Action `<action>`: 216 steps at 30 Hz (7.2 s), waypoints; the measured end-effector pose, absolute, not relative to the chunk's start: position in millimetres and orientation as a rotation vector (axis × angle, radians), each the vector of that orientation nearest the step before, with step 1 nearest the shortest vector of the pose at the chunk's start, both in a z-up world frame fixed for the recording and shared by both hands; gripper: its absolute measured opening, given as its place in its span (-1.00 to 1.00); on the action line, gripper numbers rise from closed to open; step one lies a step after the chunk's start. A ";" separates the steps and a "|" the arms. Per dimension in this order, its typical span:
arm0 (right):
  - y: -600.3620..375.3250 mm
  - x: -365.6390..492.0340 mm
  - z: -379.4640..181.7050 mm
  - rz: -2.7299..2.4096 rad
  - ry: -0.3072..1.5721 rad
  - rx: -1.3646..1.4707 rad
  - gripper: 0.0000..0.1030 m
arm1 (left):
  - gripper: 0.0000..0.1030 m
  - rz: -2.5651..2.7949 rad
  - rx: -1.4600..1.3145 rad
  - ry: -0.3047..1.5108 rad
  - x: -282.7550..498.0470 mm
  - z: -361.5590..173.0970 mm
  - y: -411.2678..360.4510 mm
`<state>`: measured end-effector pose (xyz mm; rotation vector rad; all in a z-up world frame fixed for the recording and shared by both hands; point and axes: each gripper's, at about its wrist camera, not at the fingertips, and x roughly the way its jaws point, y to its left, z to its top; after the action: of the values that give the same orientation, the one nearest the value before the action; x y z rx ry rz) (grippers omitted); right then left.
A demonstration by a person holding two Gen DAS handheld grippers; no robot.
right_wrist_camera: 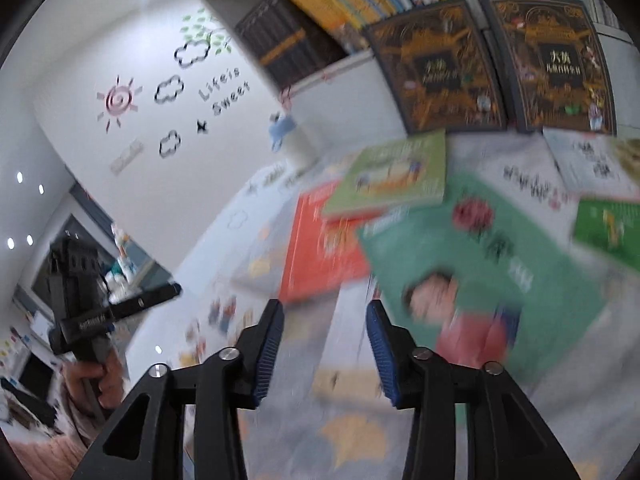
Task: Organize books
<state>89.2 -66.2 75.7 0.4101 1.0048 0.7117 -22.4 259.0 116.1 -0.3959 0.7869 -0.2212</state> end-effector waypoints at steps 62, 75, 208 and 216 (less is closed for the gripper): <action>-89.5 75.4 22.7 0.574 1.206 0.307 0.04 | -0.08 -0.330 -0.222 0.983 1.6 51.0 140.5; -114.4 -11.7 22.5 0.617 1.198 0.348 0.04 | -0.08 -0.384 -0.213 0.969 -78.0 39.6 121.3; 82.3 -33.8 91.9 0.995 0.924 0.201 -0.44 | -0.21 -0.189 -0.522 0.777 -106.1 74.6 341.4; 102.5 -27.2 61.9 0.989 0.991 0.219 -0.44 | -0.21 -0.144 -0.542 0.818 -106.8 45.0 353.3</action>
<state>-27.2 102.5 61.9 0.2188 0.9913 0.9889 -106.8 353.3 45.0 -0.5417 0.8181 -0.1437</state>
